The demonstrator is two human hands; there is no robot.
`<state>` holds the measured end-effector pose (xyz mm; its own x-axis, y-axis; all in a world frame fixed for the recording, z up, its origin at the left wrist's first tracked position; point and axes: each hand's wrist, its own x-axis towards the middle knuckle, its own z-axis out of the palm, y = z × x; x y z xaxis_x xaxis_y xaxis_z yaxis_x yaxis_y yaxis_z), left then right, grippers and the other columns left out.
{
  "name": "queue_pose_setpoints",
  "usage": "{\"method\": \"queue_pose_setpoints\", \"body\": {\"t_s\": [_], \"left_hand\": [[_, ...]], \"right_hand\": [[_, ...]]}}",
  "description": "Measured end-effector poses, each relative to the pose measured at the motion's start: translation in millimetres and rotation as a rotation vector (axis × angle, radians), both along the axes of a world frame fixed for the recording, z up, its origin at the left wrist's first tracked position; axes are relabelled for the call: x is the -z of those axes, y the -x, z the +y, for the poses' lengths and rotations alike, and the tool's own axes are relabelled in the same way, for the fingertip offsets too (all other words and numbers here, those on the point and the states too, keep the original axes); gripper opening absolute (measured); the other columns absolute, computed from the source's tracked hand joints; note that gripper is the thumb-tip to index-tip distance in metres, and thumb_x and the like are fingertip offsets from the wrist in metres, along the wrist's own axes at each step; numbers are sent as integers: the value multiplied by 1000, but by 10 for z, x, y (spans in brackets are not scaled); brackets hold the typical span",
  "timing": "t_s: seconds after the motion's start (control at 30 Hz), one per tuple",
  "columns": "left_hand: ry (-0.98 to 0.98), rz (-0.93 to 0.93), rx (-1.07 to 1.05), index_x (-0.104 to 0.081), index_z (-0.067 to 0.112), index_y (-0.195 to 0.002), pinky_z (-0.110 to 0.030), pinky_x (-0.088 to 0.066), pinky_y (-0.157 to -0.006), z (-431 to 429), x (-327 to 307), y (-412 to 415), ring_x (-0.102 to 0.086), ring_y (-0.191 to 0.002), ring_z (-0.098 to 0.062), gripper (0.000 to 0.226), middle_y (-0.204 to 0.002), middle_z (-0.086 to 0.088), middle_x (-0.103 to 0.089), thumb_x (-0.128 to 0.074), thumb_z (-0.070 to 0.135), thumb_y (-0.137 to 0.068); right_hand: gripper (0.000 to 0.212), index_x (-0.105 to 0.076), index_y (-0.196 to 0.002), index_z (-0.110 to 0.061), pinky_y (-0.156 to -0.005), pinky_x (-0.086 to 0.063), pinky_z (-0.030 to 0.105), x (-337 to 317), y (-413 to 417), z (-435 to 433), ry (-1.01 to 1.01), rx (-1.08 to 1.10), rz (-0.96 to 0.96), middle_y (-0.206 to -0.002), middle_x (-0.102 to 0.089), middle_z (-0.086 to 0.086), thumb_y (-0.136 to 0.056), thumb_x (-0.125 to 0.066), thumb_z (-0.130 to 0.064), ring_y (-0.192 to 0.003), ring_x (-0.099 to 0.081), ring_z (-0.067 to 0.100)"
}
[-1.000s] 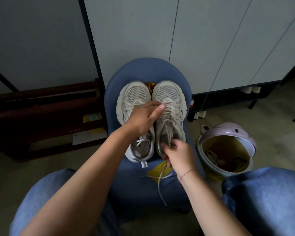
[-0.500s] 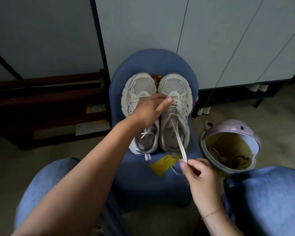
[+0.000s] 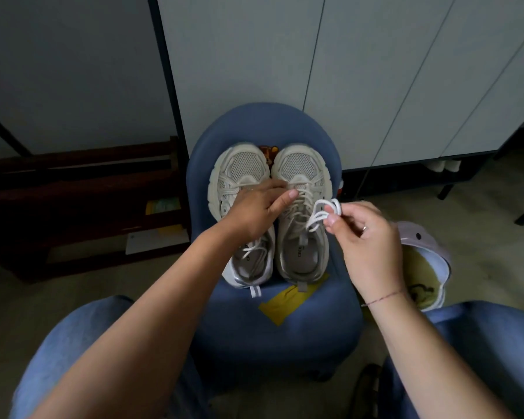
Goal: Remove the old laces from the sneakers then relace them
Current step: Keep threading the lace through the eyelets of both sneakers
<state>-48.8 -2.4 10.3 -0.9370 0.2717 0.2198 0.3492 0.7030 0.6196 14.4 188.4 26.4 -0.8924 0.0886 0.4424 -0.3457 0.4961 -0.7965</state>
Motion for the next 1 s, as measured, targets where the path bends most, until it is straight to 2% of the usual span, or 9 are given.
{"method": "queue_pose_setpoints", "body": {"t_s": [0.2,0.3,0.37,0.5,0.63,0.8,0.87,0.93,1.0], "left_hand": [[-27,-23,1,-64,19,-130,-45,-35,-111,-2,8,10,-48,-131,-19,65,-143,1,-53,-27,58,-94],[-28,-19,-1,-64,18,-130,-45,-35,-111,2,11,16,-48,-131,-20,66,-142,-1,-54,-28,58,-93],[-28,-13,-1,-64,18,-129,-45,-36,-111,0,17,25,-48,-131,-19,70,-142,-1,-54,-26,64,-92],[-28,-2,-2,-65,18,-128,-45,-36,-110,0,37,35,-49,-130,-19,72,-141,0,-55,-25,65,-92],[-40,10,0,-65,17,-128,-46,-37,-109,2,33,28,-50,-129,-19,65,-141,-1,-55,-28,59,-94],[-42,-10,-3,-63,18,-131,-46,-34,-112,2,37,35,-47,-132,-20,80,-143,-2,-53,-21,70,-87],[-40,-7,-4,-63,19,-131,-46,-35,-111,-1,38,42,-47,-132,-20,84,-143,-2,-54,-19,72,-84],[-35,7,-1,-64,18,-130,-46,-35,-111,2,39,43,-48,-132,-20,85,-142,-2,-54,-18,72,-84],[-34,8,0,-64,18,-130,-46,-35,-111,2,43,42,-48,-132,-21,85,-143,-2,-54,-18,72,-84]], "right_hand": [[9,-71,-85,-17,-61,-44,15,161,-356,40,-41,-23,-100,-76,-60,-7,-87,-67,-25,-71,-59,9],[9,-71,-81,-25,-53,-41,12,225,-484,63,65,-61,-251,-63,-62,-7,-88,-65,-25,-58,-55,5],[14,-71,-88,-25,-53,-45,14,263,-493,44,212,-101,-336,-67,-67,-2,-91,-61,-17,-57,-58,6],[25,-68,-92,-27,-61,-52,17,250,-456,-19,355,-84,-367,-75,-73,1,-93,-55,-6,-68,-68,12],[28,-68,-97,-24,-72,-55,19,231,-443,-68,350,-107,-398,-83,-74,-3,-93,-54,0,-81,-71,11],[44,-62,-107,-34,-91,-45,14,162,-502,-77,355,-217,-539,-103,-69,-20,-92,-48,6,-107,-61,1],[32,-58,-105,-37,-82,-42,6,123,-520,-50,342,-189,-603,-99,-62,-24,-97,-45,-8,-99,-56,-6],[19,-63,-104,-31,-70,-42,14,125,-510,-6,290,-145,-665,-82,-62,-12,-98,-45,-25,-79,-55,-1],[25,-64,-108,-14,-64,-41,22,129,-490,14,300,-144,-763,-64,-59,1,-97,-48,-29,-63,-54,10]]}}
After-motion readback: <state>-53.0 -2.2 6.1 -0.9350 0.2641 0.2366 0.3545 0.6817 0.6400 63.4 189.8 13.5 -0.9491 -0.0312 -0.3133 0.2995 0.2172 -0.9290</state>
